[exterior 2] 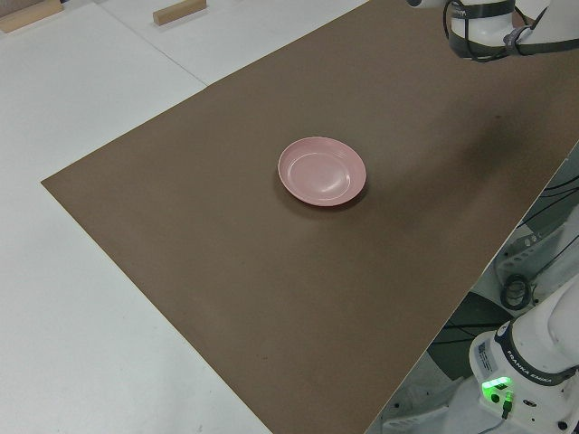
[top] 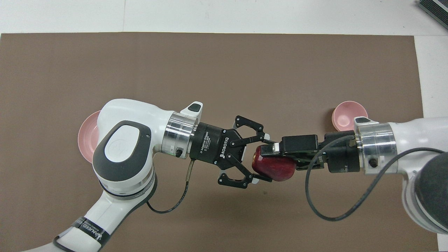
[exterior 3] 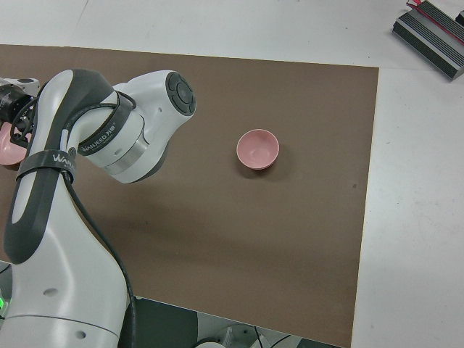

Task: Move apple from plate to bowl
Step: 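Carry the apple toward the right gripper and let the right gripper grasp it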

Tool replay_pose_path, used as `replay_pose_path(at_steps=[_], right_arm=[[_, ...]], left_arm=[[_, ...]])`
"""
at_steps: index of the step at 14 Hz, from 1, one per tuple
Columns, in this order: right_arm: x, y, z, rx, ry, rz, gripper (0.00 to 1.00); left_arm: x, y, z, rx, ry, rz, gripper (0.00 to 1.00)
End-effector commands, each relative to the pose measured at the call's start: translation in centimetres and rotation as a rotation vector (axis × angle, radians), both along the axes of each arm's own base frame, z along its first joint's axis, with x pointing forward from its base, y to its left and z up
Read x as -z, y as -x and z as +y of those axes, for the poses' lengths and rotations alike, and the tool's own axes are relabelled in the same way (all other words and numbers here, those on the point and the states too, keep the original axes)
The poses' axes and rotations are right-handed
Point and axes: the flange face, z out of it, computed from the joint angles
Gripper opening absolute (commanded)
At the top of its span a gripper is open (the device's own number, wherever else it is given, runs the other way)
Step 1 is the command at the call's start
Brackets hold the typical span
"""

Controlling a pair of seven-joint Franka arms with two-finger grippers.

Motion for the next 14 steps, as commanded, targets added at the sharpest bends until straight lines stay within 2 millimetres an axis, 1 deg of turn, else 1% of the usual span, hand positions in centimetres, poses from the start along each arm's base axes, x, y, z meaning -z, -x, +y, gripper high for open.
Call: replay_pose_path(at_steps=[1, 3, 4, 5, 6, 7, 8, 9, 10, 11, 12, 14], right_arm=[[-0.47, 1.17, 0.1, 0.012, -0.014, 0.018, 1.0], [-0.46, 1.17, 0.09, 0.011, -0.013, 0.018, 1.0], [-0.46, 1.17, 0.09, 0.014, -0.013, 0.023, 0.89], [-0.46, 1.17, 0.09, 0.02, -0.012, 0.037, 0.62], [-0.38, 1.14, 0.1, 0.026, -0.011, 0.052, 0.44], [-0.36, 1.14, 0.09, 0.031, -0.007, 0.063, 0.21], [-0.39, 1.14, 0.07, 0.037, -0.001, 0.078, 0.04], [-0.36, 1.14, 0.06, 0.04, 0.004, 0.087, 0.0], [-0.29, 1.11, 0.03, 0.038, 0.014, 0.086, 0.0], [-0.11, 1.11, -0.01, 0.034, 0.029, 0.084, 0.0], [-0.02, 1.08, -0.04, 0.03, 0.041, 0.08, 0.0], [0.15, 0.99, -0.18, 0.024, 0.064, 0.073, 0.0]], left_arm=[[-0.34, 0.76, -0.05, -0.025, -0.006, 0.015, 0.0], [-0.34, 0.71, 0.02, -0.027, -0.006, 0.015, 0.0], [-0.34, 0.71, 0.02, -0.027, -0.006, 0.015, 0.0], [-0.35, 0.72, 0.01, -0.026, -0.005, 0.015, 0.0], [-0.36, 0.76, -0.01, -0.023, -0.004, 0.016, 0.0], [-0.37, 0.78, -0.02, -0.021, -0.003, 0.016, 0.0], [-0.36, 0.78, -0.01, -0.021, -0.005, 0.015, 0.0], [-0.43, 0.81, -0.04, -0.017, -0.004, 0.015, 0.0], [-0.68, 0.65, -0.07, -0.007, -0.008, 0.003, 0.0], [-0.64, 0.6, 0.03, -0.018, -0.014, -0.002, 0.52], [-0.55, 0.43, 0.17, -0.022, -0.017, 0.003, 1.0], [-0.33, 0.2, 0.63, -0.014, -0.044, -0.018, 1.0]])
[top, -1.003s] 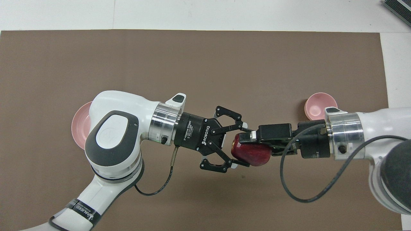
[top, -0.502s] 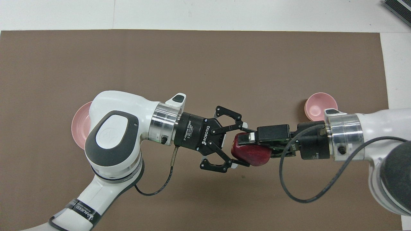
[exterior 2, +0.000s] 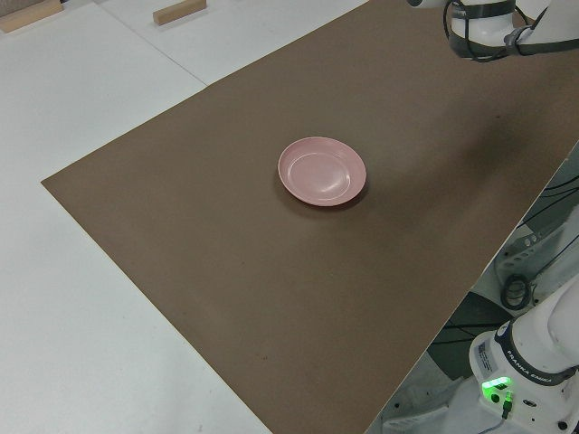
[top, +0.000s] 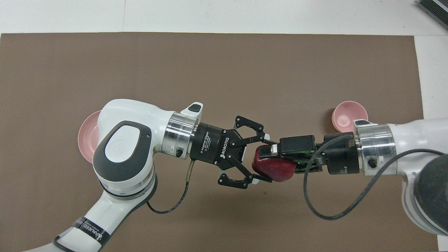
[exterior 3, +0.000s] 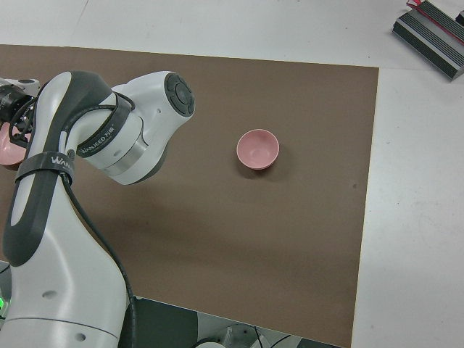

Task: Move apple from plate to bowl
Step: 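Carry the apple toward the right gripper and let the right gripper grasp it, then open the left gripper and pull back while the right gripper holds the apple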

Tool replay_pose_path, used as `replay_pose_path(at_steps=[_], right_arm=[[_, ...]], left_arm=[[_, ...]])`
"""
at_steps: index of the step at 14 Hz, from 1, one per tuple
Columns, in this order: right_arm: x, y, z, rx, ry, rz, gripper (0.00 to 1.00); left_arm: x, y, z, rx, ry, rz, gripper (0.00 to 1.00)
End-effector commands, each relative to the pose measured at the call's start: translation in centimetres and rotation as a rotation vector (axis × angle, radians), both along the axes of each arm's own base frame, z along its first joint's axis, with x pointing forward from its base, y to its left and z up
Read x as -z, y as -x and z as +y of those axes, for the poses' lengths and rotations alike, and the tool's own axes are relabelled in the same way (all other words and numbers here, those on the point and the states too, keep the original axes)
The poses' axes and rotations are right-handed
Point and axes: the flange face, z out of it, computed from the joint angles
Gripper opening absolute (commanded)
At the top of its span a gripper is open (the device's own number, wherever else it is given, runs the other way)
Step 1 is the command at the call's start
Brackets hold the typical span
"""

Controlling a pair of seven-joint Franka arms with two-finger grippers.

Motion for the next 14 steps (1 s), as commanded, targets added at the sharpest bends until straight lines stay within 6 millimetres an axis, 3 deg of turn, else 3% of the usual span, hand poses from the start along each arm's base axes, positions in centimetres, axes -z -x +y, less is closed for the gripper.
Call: replay_pose_path(at_steps=[1, 4, 6, 10, 12, 14], right_arm=[[0.1, 0.6, -0.4, 0.006, 0.054, 0.017, 0.0], [0.7, 0.4, -1.3, -0.008, 0.116, -0.002, 0.0], [1.7, -0.1, -2.6, -0.023, 0.215, -0.017, 0.0], [3.8, -1.1, -5.7, -0.105, 0.5, -0.073, 0.0], [7.3, -2.9, -8.2, -0.204, 0.604, -0.124, 0.0], [9.6, -6.4, -9.7, -0.325, 0.775, -0.201, 0.0]], left_arm=[[-0.4, 0.0, 1.0, 0.012, -0.082, -0.085, 1.0], [-3.0, 0.2, 1.6, 0.138, -0.305, -0.348, 1.0], [-3.7, 0.2, 2.7, 0.162, -0.363, -0.406, 1.0], [-2.5, -2.7, 7.5, 0.135, -0.5, -0.452, 1.0], [-1.6, -4.2, 10.5, 0.173, -0.68, -0.544, 1.0], [-1.2, -4.6, 12.7, 0.255, -0.865, -0.635, 1.0]])
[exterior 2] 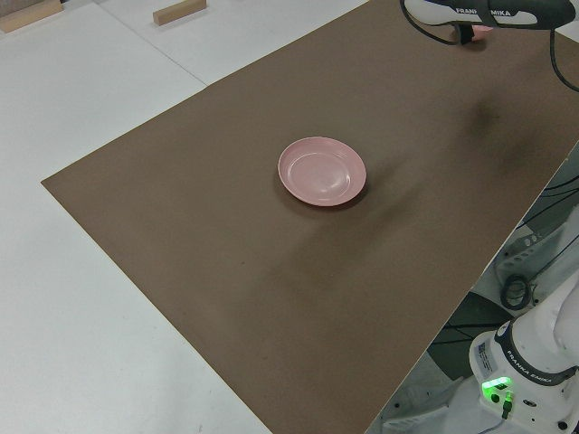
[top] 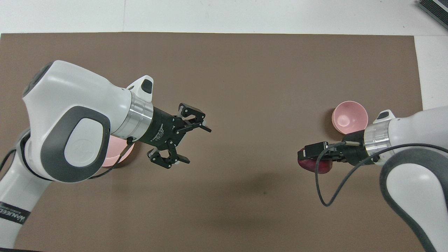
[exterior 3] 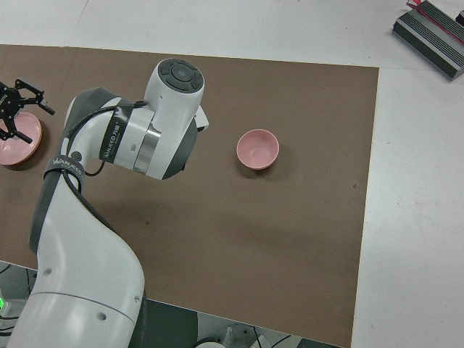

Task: Move apple from plate to bowl
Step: 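Open the left gripper and pull back while the right gripper holds the apple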

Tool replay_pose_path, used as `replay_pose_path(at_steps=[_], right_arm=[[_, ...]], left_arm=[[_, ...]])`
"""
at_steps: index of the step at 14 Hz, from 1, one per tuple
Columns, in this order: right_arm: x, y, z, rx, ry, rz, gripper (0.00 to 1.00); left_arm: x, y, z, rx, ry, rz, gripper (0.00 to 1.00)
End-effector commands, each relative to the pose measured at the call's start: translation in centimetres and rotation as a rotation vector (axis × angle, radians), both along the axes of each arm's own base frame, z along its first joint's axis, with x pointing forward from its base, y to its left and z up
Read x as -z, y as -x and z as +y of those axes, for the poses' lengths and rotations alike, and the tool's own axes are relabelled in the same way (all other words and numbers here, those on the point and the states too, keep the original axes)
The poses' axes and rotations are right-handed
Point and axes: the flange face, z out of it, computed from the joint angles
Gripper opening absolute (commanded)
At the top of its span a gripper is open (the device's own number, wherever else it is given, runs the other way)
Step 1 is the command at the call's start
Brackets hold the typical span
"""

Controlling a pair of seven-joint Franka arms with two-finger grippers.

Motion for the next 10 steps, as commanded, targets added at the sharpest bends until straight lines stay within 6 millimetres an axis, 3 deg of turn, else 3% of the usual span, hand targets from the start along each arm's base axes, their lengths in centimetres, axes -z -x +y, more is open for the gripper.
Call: replay_pose_path(at_steps=[1, 3, 6, 10], right_arm=[[2.1, -5.5, -1.5, -0.16, 0.233, -0.073, 0.0], [2.8, -7.5, -2.7, -0.219, 0.387, -0.127, 0.0], [4.5, -8.8, -4.2, -0.316, 0.584, -0.164, 0.0], [7.5, -10.0, -5.4, -0.437, 0.81, -0.162, 0.0]], left_arm=[[0.0, -0.5, 3.0, 0.04, -0.177, -0.059, 1.0], [0.3, -1.6, 6.1, 0.03, -0.245, -0.076, 1.0], [0.2, -3.2, 9.8, 0.118, -0.232, -0.162, 1.0], [-0.4, -3.8, 11.3, 0.131, -0.221, -0.19, 1.0]])
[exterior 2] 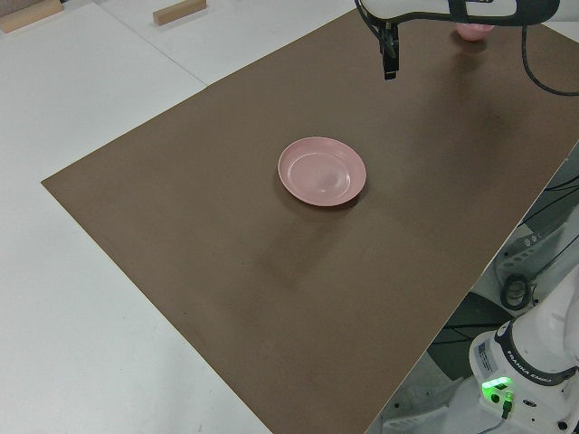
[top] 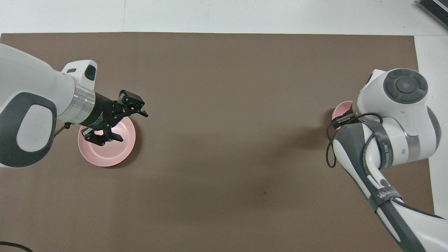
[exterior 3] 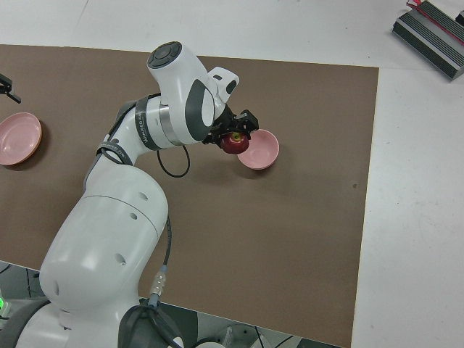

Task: Move apple from plate to bowl
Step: 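Open the left gripper and pull back while the right gripper holds the apple, then move the apple over the bowl with the right gripper while the left gripper retracts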

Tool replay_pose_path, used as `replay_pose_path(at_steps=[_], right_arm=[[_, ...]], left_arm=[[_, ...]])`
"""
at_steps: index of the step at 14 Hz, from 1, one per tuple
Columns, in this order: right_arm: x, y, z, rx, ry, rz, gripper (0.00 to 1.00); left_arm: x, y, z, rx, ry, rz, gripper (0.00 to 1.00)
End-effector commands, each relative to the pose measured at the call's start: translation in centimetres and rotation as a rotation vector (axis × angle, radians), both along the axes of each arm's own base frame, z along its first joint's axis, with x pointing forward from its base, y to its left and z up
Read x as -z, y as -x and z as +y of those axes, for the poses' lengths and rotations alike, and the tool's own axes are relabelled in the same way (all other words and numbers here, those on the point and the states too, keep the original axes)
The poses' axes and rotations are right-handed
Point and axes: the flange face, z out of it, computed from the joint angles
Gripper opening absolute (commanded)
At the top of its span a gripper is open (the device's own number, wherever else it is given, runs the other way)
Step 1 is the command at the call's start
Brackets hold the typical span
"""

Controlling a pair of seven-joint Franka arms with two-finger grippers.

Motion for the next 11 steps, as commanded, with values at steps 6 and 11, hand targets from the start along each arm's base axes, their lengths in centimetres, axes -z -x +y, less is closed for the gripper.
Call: replay_pose_path(at_steps=[6, 11], right_arm=[[4.6, -1.7, -0.8, -0.007, 0.168, -0.046, 0.0], [5.9, -1.2, -1.8, 0.004, 0.163, -0.029, 0.0]], left_arm=[[-2.5, -2.1, 6.4, -0.087, -0.011, -0.057, 1.0], [-5.0, -3.5, 11.8, 0.069, -0.065, -0.208, 1.0]])
